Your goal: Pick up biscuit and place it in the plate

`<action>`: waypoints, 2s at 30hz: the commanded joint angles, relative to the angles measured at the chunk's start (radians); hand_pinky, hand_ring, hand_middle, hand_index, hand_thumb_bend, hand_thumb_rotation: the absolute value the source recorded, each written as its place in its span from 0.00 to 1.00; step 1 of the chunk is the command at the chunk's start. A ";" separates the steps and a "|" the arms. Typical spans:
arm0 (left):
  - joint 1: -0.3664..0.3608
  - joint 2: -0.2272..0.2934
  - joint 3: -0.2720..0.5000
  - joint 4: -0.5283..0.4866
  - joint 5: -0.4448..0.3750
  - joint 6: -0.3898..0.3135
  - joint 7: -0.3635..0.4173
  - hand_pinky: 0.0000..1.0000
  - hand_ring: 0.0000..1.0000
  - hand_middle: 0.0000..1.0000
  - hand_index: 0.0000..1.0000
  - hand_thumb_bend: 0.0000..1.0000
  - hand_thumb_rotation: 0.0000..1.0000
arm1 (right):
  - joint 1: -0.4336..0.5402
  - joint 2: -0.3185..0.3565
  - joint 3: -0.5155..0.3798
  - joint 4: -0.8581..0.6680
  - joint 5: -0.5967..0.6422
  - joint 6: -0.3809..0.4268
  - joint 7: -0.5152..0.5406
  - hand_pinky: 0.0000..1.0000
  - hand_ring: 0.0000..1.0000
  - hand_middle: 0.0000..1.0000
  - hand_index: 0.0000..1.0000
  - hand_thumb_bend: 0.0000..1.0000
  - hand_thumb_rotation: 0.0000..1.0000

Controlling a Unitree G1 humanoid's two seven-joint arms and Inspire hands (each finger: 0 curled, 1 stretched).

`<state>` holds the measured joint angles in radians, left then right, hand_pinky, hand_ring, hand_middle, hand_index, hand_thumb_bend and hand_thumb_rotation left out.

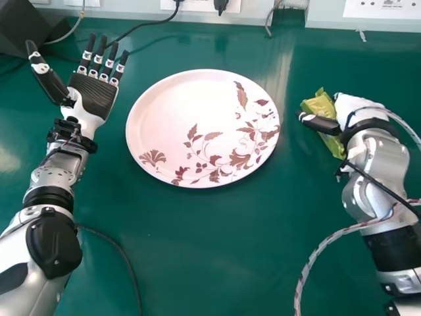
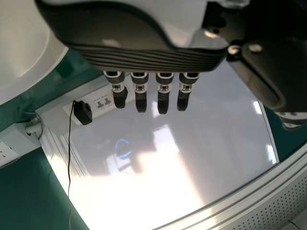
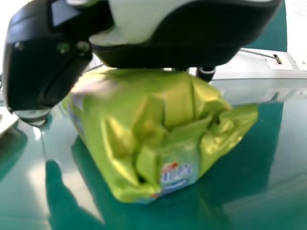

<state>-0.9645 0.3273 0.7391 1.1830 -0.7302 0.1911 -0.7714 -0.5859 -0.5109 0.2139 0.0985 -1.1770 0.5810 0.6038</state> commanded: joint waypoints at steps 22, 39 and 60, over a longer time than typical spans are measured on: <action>0.011 0.003 0.004 -0.030 -0.019 0.013 -0.057 1.00 1.00 1.00 1.00 1.00 0.49 | -0.029 -0.055 0.107 0.077 -0.010 0.016 0.016 0.88 0.98 1.00 1.00 0.89 0.68; 0.013 -0.005 0.022 -0.051 -0.073 0.061 -0.042 1.00 1.00 1.00 1.00 1.00 0.41 | -0.016 -0.107 0.110 0.058 -0.013 0.005 0.010 0.82 0.92 1.00 1.00 0.86 0.59; 0.026 -0.010 0.025 -0.105 -0.113 0.130 0.002 1.00 1.00 1.00 1.00 1.00 0.37 | -0.008 -0.144 0.107 0.029 -0.009 -0.034 0.030 0.62 0.80 0.97 1.00 0.67 0.36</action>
<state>-0.9567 0.3189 0.7612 1.0875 -0.8367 0.3175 -0.7779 -0.6131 -0.6356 0.3221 0.1355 -1.1901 0.5518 0.6243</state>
